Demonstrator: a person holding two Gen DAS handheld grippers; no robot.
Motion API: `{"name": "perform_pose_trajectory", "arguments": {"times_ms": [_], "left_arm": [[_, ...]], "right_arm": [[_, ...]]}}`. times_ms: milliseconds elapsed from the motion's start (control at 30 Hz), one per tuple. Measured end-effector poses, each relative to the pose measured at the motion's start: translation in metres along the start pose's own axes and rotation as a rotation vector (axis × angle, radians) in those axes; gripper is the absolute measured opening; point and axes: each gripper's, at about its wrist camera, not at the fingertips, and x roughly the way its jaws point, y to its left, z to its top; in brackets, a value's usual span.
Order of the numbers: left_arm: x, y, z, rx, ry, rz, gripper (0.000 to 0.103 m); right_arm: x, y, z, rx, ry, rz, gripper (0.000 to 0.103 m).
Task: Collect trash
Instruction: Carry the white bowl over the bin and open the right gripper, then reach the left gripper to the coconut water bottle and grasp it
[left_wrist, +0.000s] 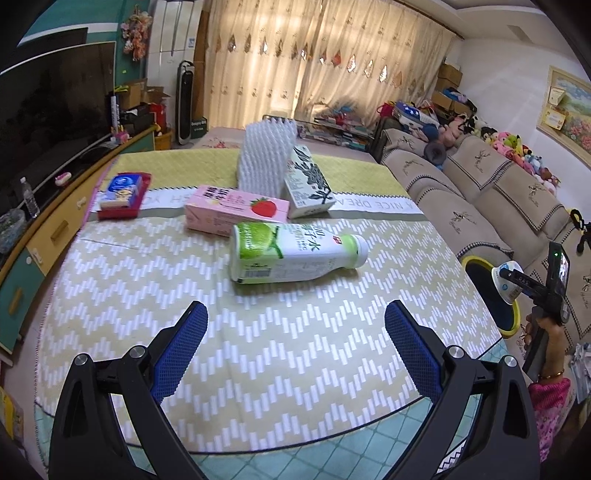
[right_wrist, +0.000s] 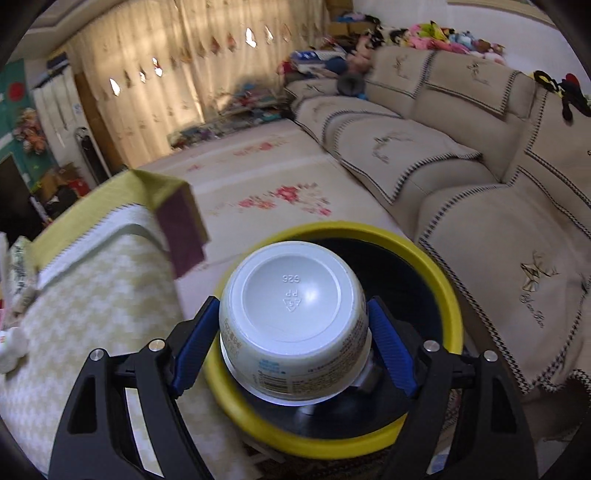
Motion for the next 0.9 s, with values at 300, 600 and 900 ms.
{"name": "perform_pose_trajectory", "arguments": {"times_ms": [300,600,900], "left_arm": [[0.039,-0.007,0.011,0.053,0.026,-0.005,0.095],[0.084,0.02,0.023,0.03,0.081,-0.009,0.095],[0.093,0.01,0.026,0.043,0.102,-0.097,0.095]], "right_arm": [[0.003,-0.025,0.0,0.068,-0.024,-0.009,0.084],[0.005,-0.013,-0.007,0.047,-0.01,0.01,0.084],[0.01,0.005,-0.008,0.025,0.007,0.022,0.084]]}}
